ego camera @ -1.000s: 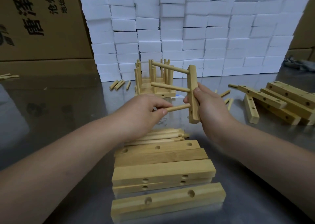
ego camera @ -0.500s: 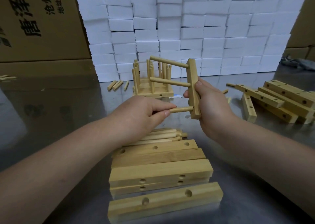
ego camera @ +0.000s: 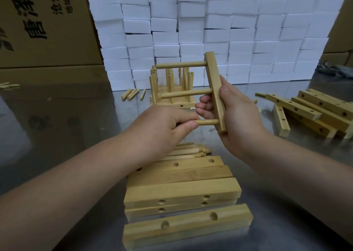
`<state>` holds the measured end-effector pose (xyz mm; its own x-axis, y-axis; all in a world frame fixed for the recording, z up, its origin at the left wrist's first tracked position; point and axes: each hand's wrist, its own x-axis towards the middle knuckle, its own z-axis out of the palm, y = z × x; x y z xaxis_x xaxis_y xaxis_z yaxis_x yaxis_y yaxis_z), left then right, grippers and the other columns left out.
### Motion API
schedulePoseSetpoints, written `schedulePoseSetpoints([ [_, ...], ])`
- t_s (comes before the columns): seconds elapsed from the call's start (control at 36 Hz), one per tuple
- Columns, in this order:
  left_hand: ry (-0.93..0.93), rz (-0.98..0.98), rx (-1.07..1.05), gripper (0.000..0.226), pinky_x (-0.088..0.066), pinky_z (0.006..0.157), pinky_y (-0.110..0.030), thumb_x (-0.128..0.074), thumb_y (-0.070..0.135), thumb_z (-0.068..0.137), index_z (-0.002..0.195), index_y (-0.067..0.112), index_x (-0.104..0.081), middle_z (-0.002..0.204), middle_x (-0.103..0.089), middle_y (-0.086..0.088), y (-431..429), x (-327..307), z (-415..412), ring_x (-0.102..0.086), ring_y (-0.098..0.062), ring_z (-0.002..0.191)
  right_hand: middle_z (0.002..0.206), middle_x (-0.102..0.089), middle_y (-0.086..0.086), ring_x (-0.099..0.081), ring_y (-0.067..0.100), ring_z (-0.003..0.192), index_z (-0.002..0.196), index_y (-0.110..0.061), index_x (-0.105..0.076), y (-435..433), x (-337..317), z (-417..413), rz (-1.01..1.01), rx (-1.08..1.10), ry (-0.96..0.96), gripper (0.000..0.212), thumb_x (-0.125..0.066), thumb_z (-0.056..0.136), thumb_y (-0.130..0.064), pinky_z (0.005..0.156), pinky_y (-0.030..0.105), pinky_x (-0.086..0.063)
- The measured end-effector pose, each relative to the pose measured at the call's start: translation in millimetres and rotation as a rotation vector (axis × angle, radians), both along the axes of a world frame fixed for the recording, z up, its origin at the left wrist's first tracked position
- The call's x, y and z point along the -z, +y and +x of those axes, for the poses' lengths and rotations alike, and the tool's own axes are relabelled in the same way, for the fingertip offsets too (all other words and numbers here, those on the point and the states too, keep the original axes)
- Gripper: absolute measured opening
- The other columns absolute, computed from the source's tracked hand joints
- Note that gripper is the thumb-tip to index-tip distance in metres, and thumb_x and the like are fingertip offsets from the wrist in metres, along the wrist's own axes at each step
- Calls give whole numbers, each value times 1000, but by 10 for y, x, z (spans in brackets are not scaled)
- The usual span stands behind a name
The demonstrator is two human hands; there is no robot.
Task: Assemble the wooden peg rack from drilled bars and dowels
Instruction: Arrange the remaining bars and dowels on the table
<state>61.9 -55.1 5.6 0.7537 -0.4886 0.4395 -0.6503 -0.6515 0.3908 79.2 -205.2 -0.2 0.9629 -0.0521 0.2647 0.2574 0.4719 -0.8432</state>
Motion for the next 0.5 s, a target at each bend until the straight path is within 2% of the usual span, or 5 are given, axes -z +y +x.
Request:
schedulePoseSetpoints([
  [0.19, 186, -96, -32, 20, -40, 61, -14, -51, 30, 91, 87, 29, -70, 77, -65, -1, -31, -11, -30, -54, -7, 70, 66, -61, 5, -63, 15, 60, 138, -15, -45, 0, 7, -10, -20, 14, -29, 39, -31, 101, -13, 60, 23, -56],
  [0.31, 283, -160, -66, 25, -43, 61, -20, -50, 33, 92, 73, 41, -64, 92, -68, -11, -60, -37, -52, -57, -15, 81, 61, -60, 3, -63, 15, 57, 138, -15, -44, 5, -13, -27, -7, 29, -62, 38, -31, 102, -14, 58, 23, -55],
  [0.36, 340, -188, -84, 25, -39, 54, -16, -50, 33, 92, 72, 39, -65, 69, -67, 4, -54, -42, -53, -58, -8, 63, 61, -60, 2, -63, 14, 56, 137, -15, -44, 5, -9, -36, -3, 31, -68, 38, -30, 102, -15, 57, 23, -55],
  [0.42, 403, -199, -94, 27, -31, 41, -10, -49, 33, 93, 71, 35, -67, 42, -49, 15, -46, -59, -52, -45, 0, 40, 60, -60, 2, -62, 14, 56, 138, -15, -44, 10, 5, -44, -13, 34, -69, 39, -29, 102, -14, 55, 22, -54],
  [0.5, 454, -176, -96, 29, -28, 38, -12, -50, 35, 91, 70, 30, -68, 38, -39, 14, -38, -93, -41, -33, -2, 35, 60, -60, 2, -62, 14, 54, 139, -14, -43, 24, 42, -40, -44, 49, -69, 39, -28, 102, -15, 53, 22, -53],
])
